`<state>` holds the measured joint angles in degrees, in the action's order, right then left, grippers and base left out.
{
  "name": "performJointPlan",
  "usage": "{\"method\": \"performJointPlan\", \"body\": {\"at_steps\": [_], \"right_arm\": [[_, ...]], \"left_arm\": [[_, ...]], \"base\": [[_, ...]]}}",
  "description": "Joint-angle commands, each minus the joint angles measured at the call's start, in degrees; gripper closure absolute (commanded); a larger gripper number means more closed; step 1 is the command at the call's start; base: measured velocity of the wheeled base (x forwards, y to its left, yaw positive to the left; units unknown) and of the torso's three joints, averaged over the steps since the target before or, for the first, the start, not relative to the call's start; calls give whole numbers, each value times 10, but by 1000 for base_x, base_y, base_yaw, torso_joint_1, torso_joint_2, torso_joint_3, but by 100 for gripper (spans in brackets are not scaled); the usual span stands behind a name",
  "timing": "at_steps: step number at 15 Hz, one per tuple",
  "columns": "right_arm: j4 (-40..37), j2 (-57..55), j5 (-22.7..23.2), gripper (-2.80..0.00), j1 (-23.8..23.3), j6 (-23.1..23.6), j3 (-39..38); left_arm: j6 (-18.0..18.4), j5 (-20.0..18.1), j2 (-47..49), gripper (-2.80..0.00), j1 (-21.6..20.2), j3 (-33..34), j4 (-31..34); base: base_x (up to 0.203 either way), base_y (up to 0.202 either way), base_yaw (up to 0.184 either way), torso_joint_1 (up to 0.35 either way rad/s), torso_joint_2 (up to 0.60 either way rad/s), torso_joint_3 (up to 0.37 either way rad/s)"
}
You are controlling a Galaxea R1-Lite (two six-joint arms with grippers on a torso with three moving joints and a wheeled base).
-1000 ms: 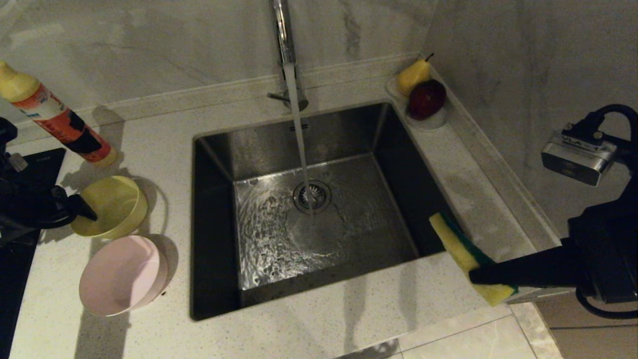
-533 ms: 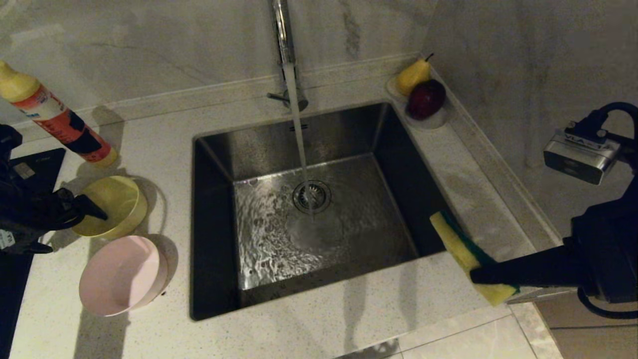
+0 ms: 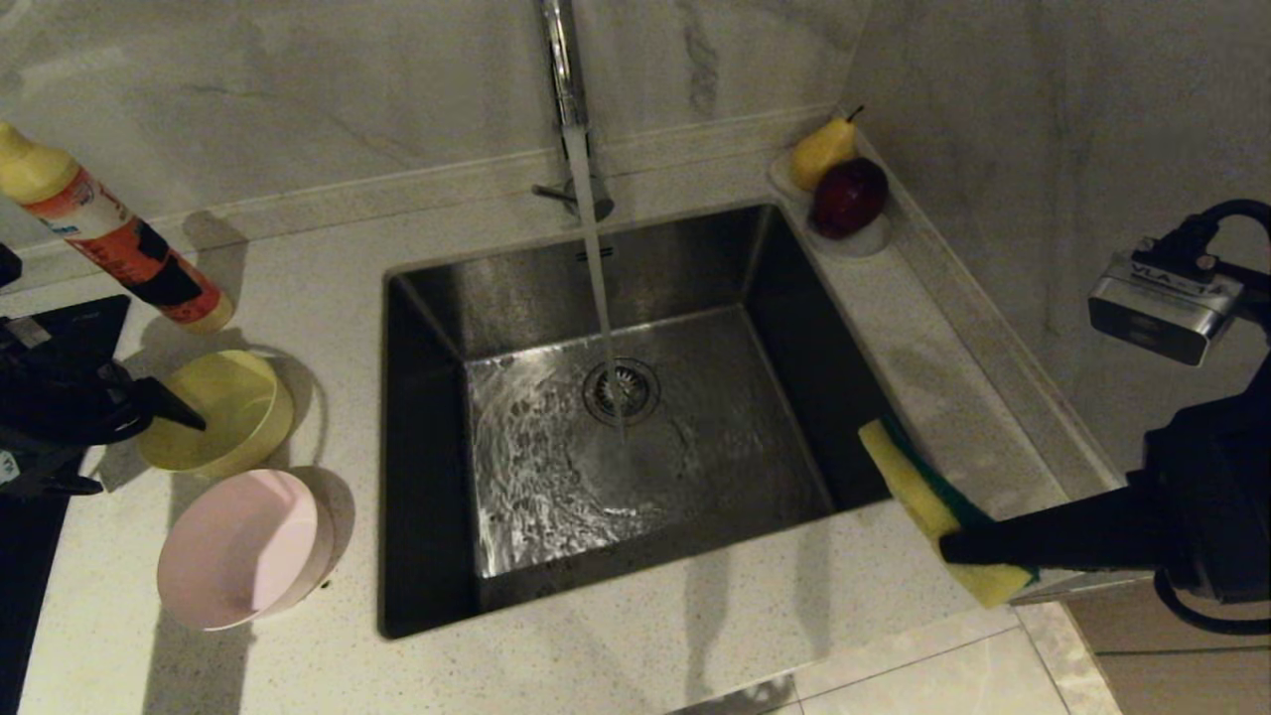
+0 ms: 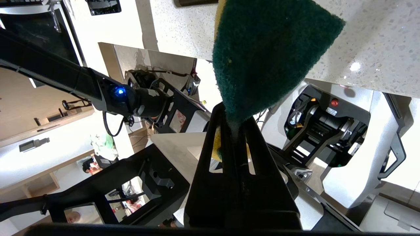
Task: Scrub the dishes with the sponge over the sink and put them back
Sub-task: Wash the bowl
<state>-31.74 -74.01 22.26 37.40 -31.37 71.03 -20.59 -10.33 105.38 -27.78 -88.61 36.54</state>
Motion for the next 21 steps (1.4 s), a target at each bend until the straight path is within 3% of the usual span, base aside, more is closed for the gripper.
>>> {"method": "performJointPlan", "body": {"at_steps": [1, 10, 14, 21], "right_arm": [[-2, -1, 1, 0, 0, -2, 0], [-1, -2, 2, 0, 0, -2, -1], [-1, 3, 2, 0, 0, -3, -1], [-4, 10, 2, 0, 6, -5, -5]], "left_arm": [[0, 0, 3, 0, -1, -2, 3], [1, 1, 10, 0, -7, -11, 2], [3, -1, 6, 0, -34, -100, 77], [-18, -36, -110, 0, -37, -130, 85]], "base": [[0, 0, 0, 0, 0, 0], [0, 0, 0, 0, 0, 0], [0, 0, 0, 0, 0, 0], [0, 0, 0, 0, 0, 0]]}}
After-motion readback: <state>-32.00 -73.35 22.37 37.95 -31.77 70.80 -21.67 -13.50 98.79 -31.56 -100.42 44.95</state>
